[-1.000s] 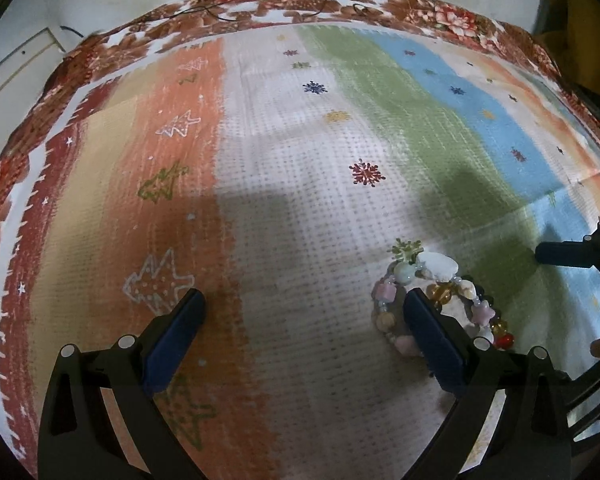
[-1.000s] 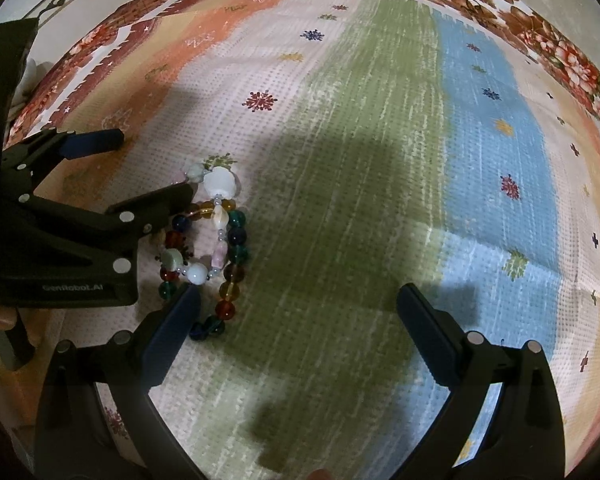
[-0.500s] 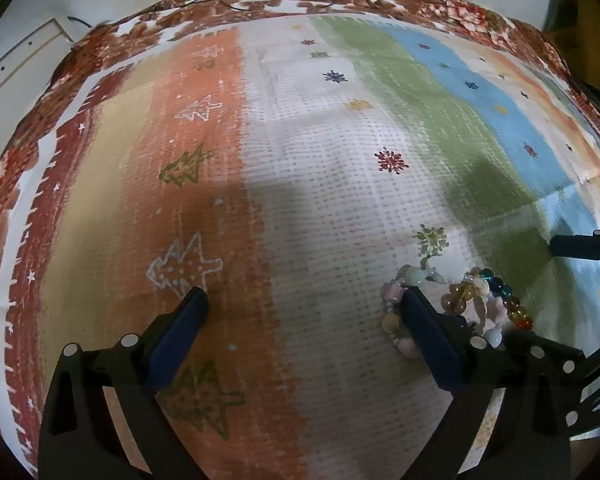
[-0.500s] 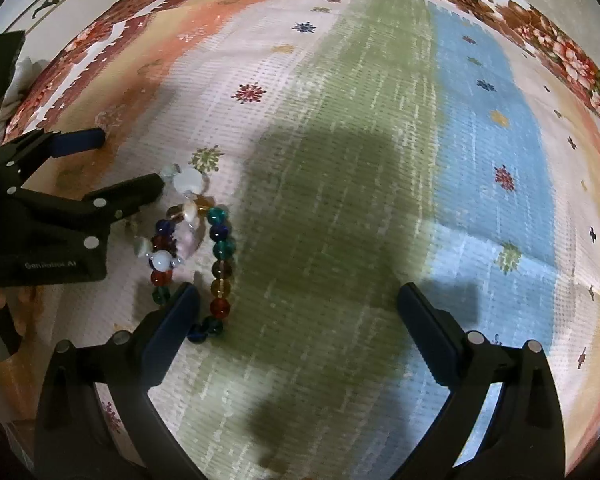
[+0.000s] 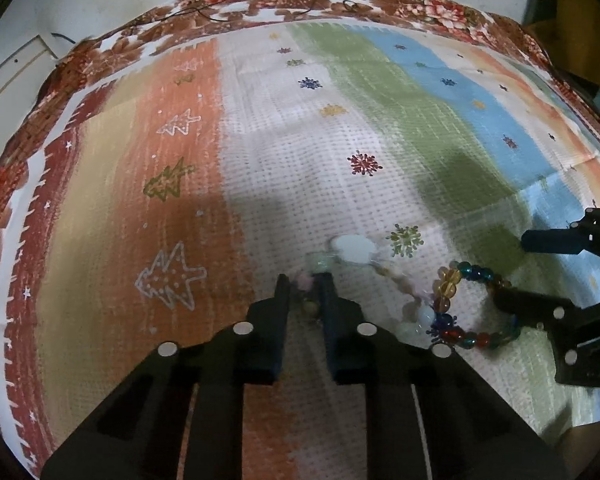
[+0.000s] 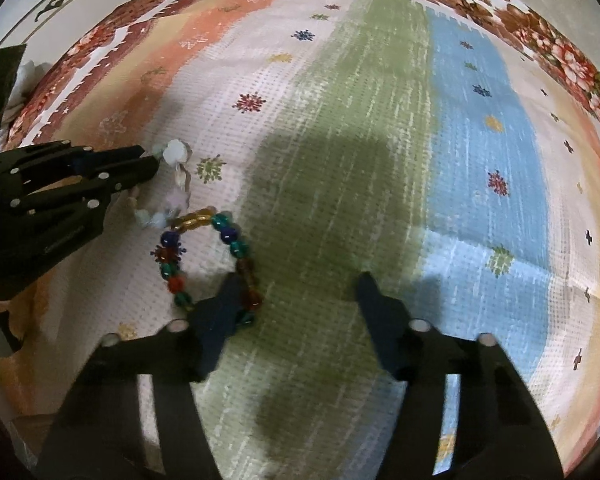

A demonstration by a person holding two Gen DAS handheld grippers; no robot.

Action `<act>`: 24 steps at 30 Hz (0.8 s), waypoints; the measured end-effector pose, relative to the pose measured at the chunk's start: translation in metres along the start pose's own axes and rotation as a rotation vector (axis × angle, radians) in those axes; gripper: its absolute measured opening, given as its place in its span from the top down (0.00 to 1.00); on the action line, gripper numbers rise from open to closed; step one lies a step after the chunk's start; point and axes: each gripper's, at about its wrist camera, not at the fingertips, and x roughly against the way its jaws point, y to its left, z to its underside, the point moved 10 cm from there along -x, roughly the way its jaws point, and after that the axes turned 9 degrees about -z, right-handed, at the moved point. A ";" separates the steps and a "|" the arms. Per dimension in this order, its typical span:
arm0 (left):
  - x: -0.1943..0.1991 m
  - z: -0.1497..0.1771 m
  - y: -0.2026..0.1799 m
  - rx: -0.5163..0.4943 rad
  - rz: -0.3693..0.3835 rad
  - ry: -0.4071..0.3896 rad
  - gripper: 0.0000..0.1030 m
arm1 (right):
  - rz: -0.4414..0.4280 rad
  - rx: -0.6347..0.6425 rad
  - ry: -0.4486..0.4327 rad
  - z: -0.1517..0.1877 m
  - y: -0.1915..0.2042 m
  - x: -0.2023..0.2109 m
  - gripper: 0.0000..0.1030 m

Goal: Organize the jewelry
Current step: 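Grasp the white multicolour bracelet with the left tool while the right tool grasps its other side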

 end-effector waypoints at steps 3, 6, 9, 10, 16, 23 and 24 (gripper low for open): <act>0.000 0.001 0.000 -0.005 0.006 0.002 0.92 | -0.007 0.014 -0.004 -0.001 0.004 0.000 0.68; 0.001 0.000 0.000 -0.004 0.007 -0.001 0.92 | -0.012 0.024 -0.003 0.000 0.006 0.000 0.89; 0.002 0.000 0.000 -0.007 0.005 -0.011 0.92 | -0.011 0.031 -0.005 0.000 0.007 -0.001 0.89; 0.003 0.000 0.000 0.001 0.010 -0.012 0.92 | -0.012 0.029 -0.007 0.000 0.007 0.000 0.89; 0.016 0.001 0.003 0.033 0.038 -0.017 0.92 | -0.018 0.025 -0.024 -0.003 0.009 0.007 0.90; 0.050 -0.001 0.005 0.073 0.075 -0.069 0.92 | -0.036 0.034 -0.091 -0.007 0.023 0.039 0.90; 0.054 0.000 0.005 0.079 0.079 -0.072 0.92 | -0.038 0.034 -0.100 -0.007 0.025 0.044 0.90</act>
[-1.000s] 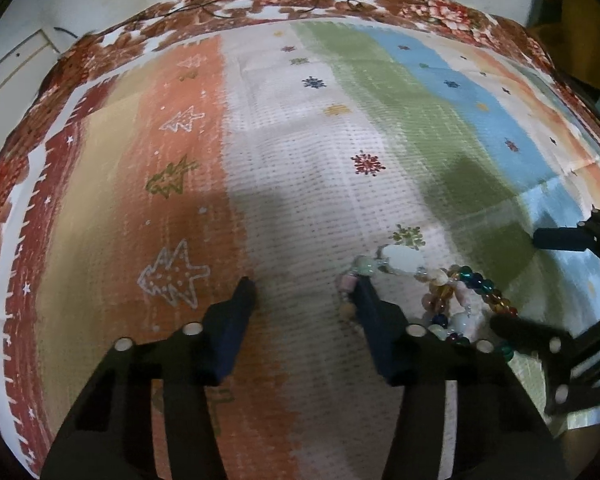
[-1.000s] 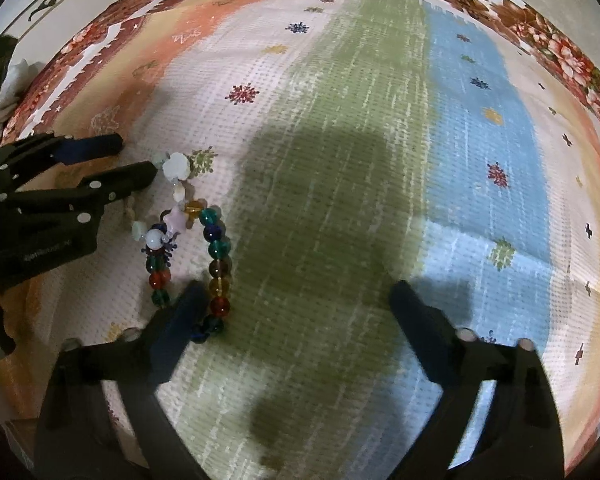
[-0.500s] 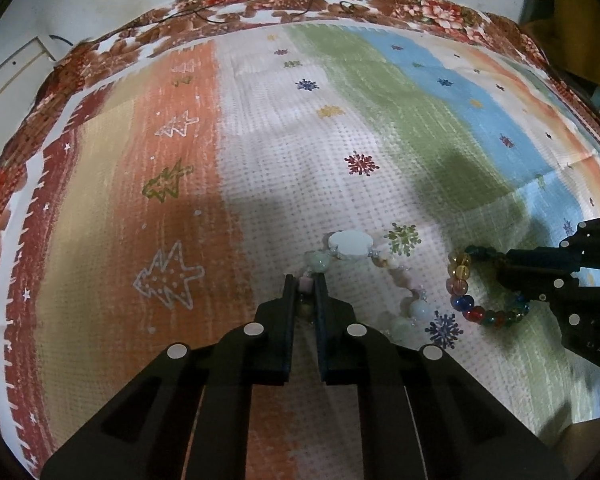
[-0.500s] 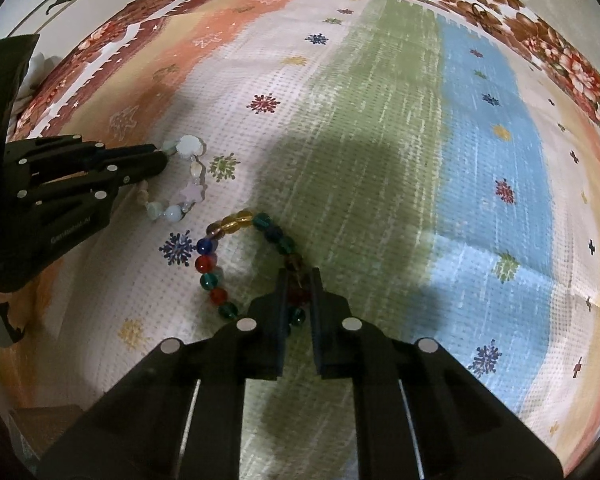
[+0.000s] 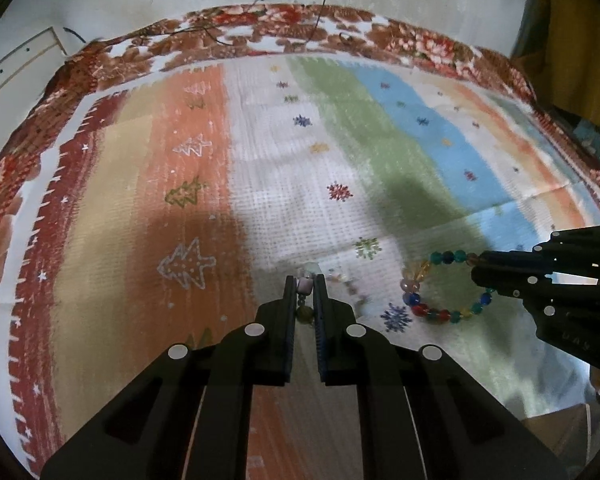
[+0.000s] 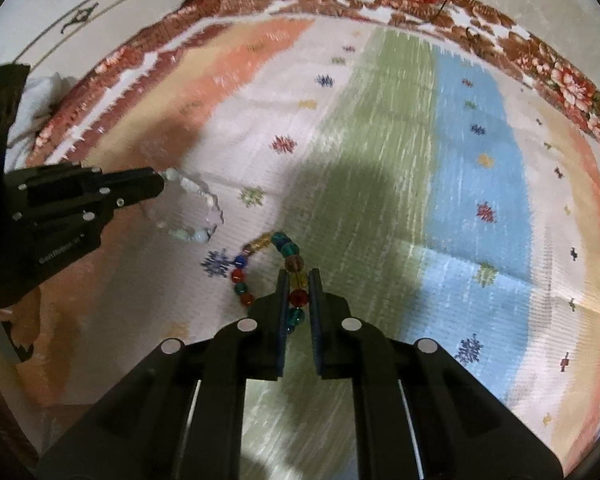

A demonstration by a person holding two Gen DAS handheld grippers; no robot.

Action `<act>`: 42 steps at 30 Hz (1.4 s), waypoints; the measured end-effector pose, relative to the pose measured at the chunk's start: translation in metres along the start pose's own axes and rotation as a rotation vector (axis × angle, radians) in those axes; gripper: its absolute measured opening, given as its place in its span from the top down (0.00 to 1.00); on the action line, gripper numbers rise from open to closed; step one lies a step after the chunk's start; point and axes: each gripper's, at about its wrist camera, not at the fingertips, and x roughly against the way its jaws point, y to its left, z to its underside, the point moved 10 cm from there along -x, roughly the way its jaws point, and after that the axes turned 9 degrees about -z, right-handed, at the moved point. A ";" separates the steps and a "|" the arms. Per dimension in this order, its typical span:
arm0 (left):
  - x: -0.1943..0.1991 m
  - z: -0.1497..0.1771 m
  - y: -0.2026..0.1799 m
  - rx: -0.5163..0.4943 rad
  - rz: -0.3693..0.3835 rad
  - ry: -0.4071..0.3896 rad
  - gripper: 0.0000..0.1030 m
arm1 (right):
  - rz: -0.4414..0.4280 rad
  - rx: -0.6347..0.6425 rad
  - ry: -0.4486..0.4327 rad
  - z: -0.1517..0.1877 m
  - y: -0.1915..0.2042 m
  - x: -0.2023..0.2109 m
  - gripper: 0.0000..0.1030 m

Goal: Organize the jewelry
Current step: 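Grasp the white multicolour bracelet with the left tool while the right tool grasps its other side, then carry the bracelet over the silver tin and open both tools to drop it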

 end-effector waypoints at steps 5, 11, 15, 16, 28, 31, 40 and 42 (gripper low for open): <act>0.016 0.006 0.002 0.008 -0.010 -0.014 0.92 | -0.011 -0.006 -0.034 0.002 0.010 0.021 0.90; 0.040 0.006 -0.006 -0.005 -0.012 -0.053 0.92 | -0.008 -0.009 -0.065 0.008 0.018 0.039 0.90; 0.051 0.011 -0.009 0.000 -0.012 -0.067 0.92 | -0.011 -0.027 -0.096 0.008 0.021 0.053 0.90; 0.055 0.013 -0.009 0.000 -0.014 -0.070 0.92 | -0.014 -0.031 -0.102 0.008 0.022 0.056 0.90; 0.093 0.021 -0.025 -0.037 -0.005 -0.128 0.92 | 0.001 -0.061 -0.187 0.015 0.028 0.102 0.90; 0.102 0.023 -0.030 -0.041 0.004 -0.143 0.92 | -0.009 -0.049 -0.213 0.017 0.037 0.116 0.90; 0.123 0.032 -0.041 -0.054 0.024 -0.164 0.92 | -0.036 -0.039 -0.247 0.029 0.052 0.137 0.90; 0.125 0.035 -0.040 -0.050 0.021 -0.167 0.92 | -0.041 -0.038 -0.244 0.032 0.054 0.138 0.90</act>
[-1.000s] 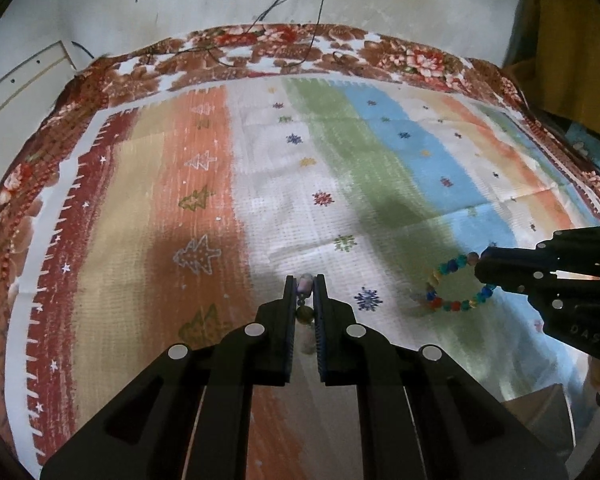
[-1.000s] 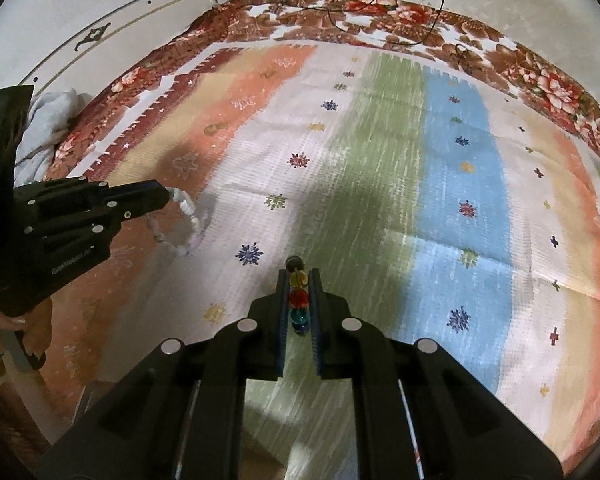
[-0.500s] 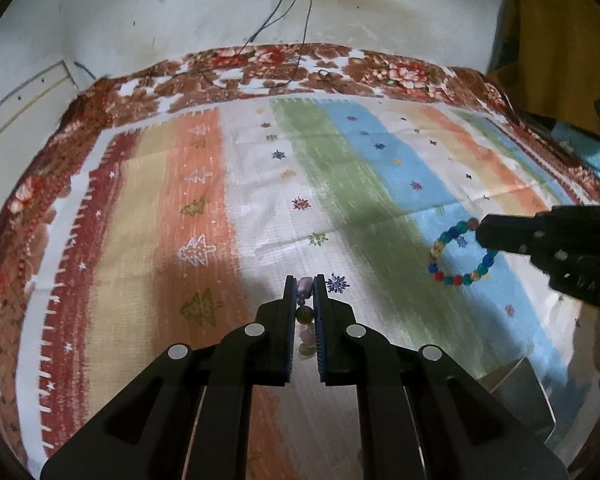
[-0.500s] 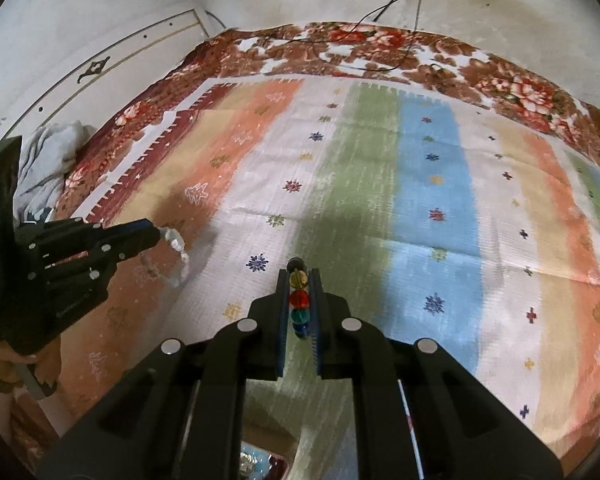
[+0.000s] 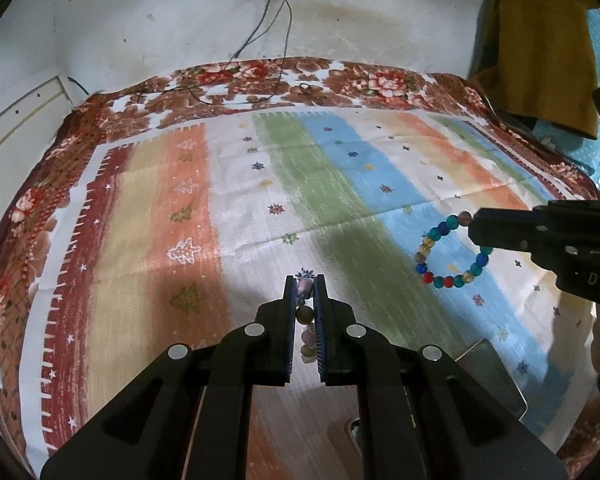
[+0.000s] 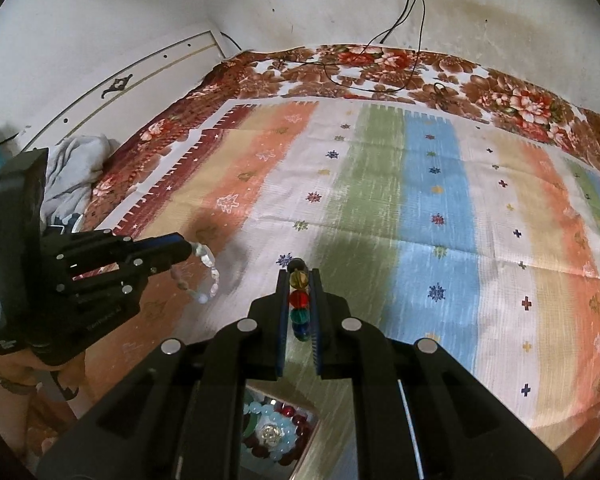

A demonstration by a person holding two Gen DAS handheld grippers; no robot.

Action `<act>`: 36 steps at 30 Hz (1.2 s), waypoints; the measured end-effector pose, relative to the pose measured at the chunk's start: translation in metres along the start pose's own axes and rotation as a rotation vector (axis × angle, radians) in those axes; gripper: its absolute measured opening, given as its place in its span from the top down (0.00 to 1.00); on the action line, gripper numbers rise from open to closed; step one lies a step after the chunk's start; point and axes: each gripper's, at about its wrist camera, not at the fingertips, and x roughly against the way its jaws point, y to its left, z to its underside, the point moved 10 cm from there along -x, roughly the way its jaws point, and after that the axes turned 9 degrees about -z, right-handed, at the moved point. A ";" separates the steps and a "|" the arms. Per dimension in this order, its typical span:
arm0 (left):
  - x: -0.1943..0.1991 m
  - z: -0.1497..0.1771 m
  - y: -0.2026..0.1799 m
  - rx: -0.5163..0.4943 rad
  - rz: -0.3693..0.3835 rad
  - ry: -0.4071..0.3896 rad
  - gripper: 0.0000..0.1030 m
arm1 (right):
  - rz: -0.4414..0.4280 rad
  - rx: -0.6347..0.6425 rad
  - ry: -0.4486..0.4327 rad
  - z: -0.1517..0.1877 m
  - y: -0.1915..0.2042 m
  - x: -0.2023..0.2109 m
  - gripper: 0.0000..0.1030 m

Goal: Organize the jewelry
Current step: 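Carry the bracelet over the silver tin and open both tools to drop it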

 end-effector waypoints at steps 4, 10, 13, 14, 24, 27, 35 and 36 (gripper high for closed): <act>0.008 0.001 -0.002 0.003 0.007 -0.010 0.92 | -0.003 0.005 0.011 0.009 0.006 0.003 0.90; 0.024 0.001 -0.010 -0.005 0.029 -0.041 0.92 | -0.009 0.005 -0.013 0.013 0.014 0.014 0.90; 0.034 0.001 -0.015 -0.006 0.041 -0.051 0.92 | -0.016 -0.015 -0.028 0.015 0.014 0.020 0.90; 0.037 0.001 -0.016 -0.007 0.046 -0.058 0.92 | -0.019 -0.019 -0.030 0.016 0.014 0.021 0.90; 0.060 0.016 -0.037 -0.027 0.098 -0.069 0.92 | -0.048 -0.026 -0.040 0.030 0.022 0.035 0.90; 0.069 0.019 -0.045 -0.033 0.111 -0.079 0.92 | -0.052 -0.023 -0.037 0.038 0.026 0.038 0.90; 0.083 0.038 -0.063 -0.051 0.130 -0.083 0.92 | -0.078 -0.039 -0.010 0.065 0.035 0.043 0.90; 0.083 0.041 -0.064 -0.050 0.131 -0.079 0.92 | -0.074 -0.039 -0.005 0.068 0.036 0.043 0.90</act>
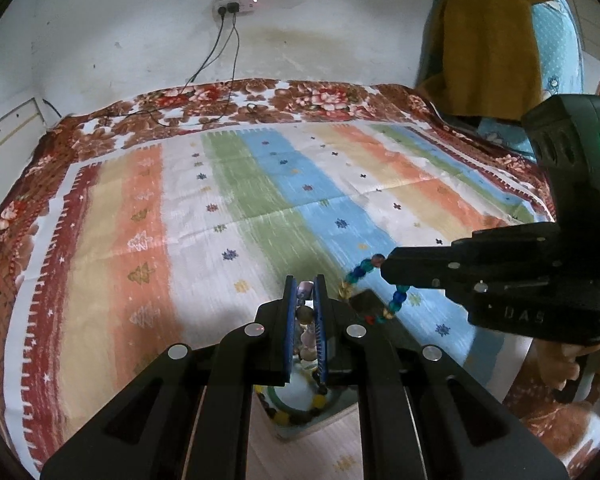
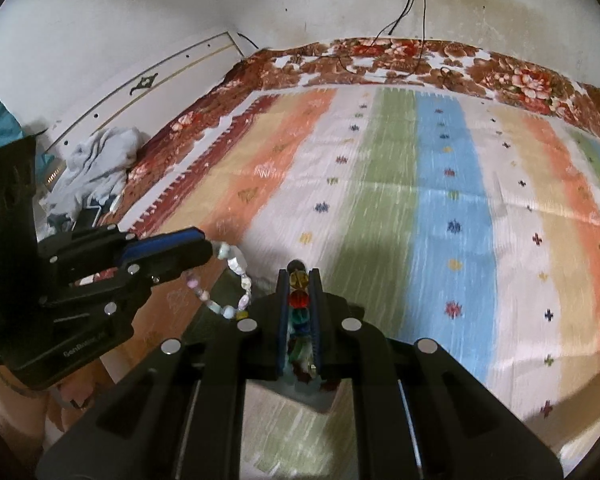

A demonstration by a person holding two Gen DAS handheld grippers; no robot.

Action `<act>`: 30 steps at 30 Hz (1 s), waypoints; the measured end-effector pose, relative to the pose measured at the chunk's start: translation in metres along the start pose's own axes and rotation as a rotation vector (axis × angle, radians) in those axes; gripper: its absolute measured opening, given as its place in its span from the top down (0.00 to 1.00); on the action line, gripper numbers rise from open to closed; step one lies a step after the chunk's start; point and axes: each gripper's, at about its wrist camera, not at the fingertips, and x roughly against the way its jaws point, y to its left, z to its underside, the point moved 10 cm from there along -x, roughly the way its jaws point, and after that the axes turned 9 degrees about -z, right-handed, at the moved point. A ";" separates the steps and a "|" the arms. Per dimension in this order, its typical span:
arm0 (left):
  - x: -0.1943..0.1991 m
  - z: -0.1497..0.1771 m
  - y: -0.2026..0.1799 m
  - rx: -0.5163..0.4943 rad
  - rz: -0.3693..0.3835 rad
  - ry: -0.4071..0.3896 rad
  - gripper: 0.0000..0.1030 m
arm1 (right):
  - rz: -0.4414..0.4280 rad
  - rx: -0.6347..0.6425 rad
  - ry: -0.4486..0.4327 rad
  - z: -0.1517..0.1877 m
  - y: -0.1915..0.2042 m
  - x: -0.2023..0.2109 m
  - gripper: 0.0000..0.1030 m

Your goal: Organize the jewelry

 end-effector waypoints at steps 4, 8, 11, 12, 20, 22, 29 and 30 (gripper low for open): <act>-0.001 0.011 -0.006 -0.008 0.003 0.021 0.92 | -0.006 0.003 0.019 0.013 0.004 0.000 0.90; -0.003 0.022 -0.006 -0.018 -0.026 0.043 0.91 | -0.009 -0.003 0.025 0.021 0.005 0.000 0.89; -0.003 0.028 -0.002 -0.023 -0.054 0.051 0.73 | 0.003 -0.002 0.021 0.026 0.003 0.004 0.61; -0.002 0.030 -0.001 -0.027 -0.064 0.048 0.65 | 0.012 -0.001 0.015 0.028 0.001 0.006 0.46; 0.003 0.042 0.010 -0.002 -0.081 0.054 0.32 | 0.057 -0.010 -0.016 0.042 -0.008 0.020 0.45; 0.005 0.045 0.013 0.005 -0.084 0.052 0.25 | 0.073 -0.002 -0.030 0.044 -0.007 0.024 0.33; 0.011 0.054 0.023 0.041 -0.107 0.036 0.07 | 0.125 0.009 -0.042 0.057 -0.007 0.033 0.21; 0.012 0.057 0.024 0.043 -0.108 0.037 0.06 | 0.130 0.009 -0.038 0.059 -0.007 0.032 0.19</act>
